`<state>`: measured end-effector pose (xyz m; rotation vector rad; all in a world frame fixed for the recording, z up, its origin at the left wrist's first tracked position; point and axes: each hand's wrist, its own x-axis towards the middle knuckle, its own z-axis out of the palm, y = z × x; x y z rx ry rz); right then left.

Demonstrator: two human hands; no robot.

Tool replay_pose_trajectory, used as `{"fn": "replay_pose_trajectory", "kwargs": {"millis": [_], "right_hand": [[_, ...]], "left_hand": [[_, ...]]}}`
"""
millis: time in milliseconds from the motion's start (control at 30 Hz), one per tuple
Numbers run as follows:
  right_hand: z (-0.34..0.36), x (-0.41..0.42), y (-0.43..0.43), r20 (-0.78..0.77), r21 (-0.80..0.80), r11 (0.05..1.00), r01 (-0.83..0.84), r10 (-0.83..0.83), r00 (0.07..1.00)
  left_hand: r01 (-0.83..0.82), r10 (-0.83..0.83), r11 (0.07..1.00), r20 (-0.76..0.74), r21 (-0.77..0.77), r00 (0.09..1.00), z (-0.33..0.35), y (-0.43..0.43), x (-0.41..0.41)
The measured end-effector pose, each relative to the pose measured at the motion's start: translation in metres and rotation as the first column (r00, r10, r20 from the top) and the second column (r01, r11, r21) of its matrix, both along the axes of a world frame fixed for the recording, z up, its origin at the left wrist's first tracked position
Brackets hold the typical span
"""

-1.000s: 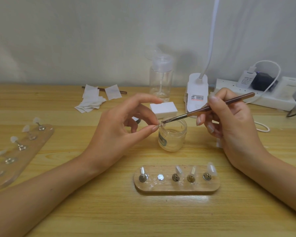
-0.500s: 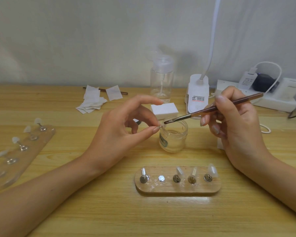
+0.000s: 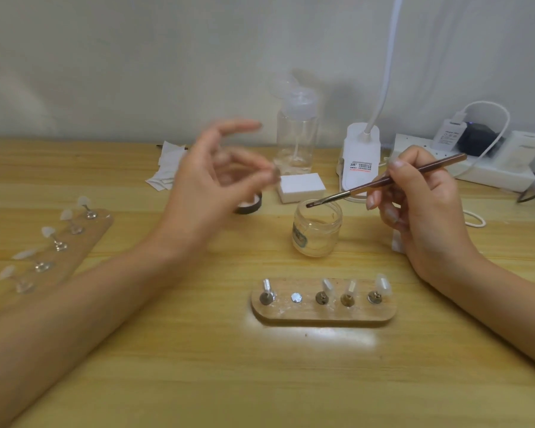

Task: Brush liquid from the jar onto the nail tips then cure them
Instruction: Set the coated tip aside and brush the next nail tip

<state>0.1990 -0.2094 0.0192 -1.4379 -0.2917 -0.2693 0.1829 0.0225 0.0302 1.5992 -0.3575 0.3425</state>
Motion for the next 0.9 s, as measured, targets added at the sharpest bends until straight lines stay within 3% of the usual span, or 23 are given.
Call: {"fn": "replay_pose_trajectory", "kwargs": {"millis": [67, 200, 267, 367, 467, 567, 800, 900], "right_hand": [[0.000, 0.000, 0.000, -0.011, 0.007, 1.000, -0.001, 0.001, 1.000], [-0.002, 0.002, -0.001, 0.001, -0.007, 1.000, -0.011, 0.011, 1.000], [-0.003, 0.003, 0.000, 0.016, -0.006, 1.000, -0.023, 0.023, 1.000], [-0.004, 0.004, 0.000, 0.026, 0.005, 0.999, -0.034, 0.034, 0.999], [-0.004, 0.004, 0.000, 0.029, -0.001, 0.999, -0.036, 0.036, 0.999], [-0.004, 0.004, 0.000, 0.029, -0.015, 0.999, -0.034, 0.034, 0.999], [-0.003, 0.003, 0.000, 0.024, -0.005, 1.000, -0.022, 0.022, 0.999], [-0.004, 0.003, -0.001, 0.022, -0.010, 1.000, -0.016, 0.016, 1.000]], "left_hand": [[-0.001, 0.004, 0.999, 0.069, -0.040, 0.998, 0.024, 0.006, -0.003], [0.076, -0.101, 0.992, 0.270, 0.104, 0.958, 0.055, 0.002, -0.030], [0.144, -0.185, 0.974, 0.253, 0.174, 0.950, 0.050, -0.007, -0.047], [0.192, -0.308, 0.889, 0.233, 0.415, 0.922, 0.029, -0.017, -0.070], [0.111, -0.271, 0.833, 0.224, 0.543, 0.936, 0.007, -0.015, -0.081], [0.074, -0.194, 0.841, 0.169, 0.537, 0.966, -0.004, -0.012, -0.081], [0.196, -0.171, 0.892, -0.098, 0.408, 0.980, -0.016, -0.013, -0.075], [0.219, -0.172, 0.880, -0.146, 0.422, 0.974, -0.020, -0.012, -0.072]]}}
